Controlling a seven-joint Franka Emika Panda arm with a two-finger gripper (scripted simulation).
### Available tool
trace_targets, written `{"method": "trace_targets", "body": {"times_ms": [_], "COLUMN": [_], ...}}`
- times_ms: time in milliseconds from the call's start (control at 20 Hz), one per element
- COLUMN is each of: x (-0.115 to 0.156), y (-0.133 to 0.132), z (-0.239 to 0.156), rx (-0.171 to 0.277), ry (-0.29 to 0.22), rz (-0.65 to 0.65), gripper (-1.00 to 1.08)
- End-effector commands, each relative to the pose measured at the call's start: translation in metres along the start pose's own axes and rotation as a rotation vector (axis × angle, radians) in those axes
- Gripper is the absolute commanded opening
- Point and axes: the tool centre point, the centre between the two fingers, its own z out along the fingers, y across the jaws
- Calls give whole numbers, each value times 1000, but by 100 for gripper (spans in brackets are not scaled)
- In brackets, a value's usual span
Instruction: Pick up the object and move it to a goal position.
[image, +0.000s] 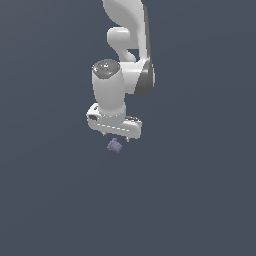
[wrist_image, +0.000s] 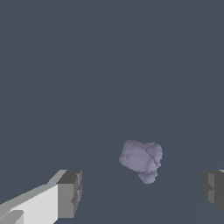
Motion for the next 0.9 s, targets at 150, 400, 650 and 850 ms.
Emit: {"method": "trace_targets", "body": {"times_ms": [150, 400, 650, 850], "x": [-12, -22, -29, -32], "y": [10, 19, 25, 27], "z": [33, 57, 71, 76], "rx": [-10, -20, -28, -31], "ry": [-13, -22, -26, -27], "rz": [129, 232, 293, 313], "gripper": [100, 100, 100, 100]}}
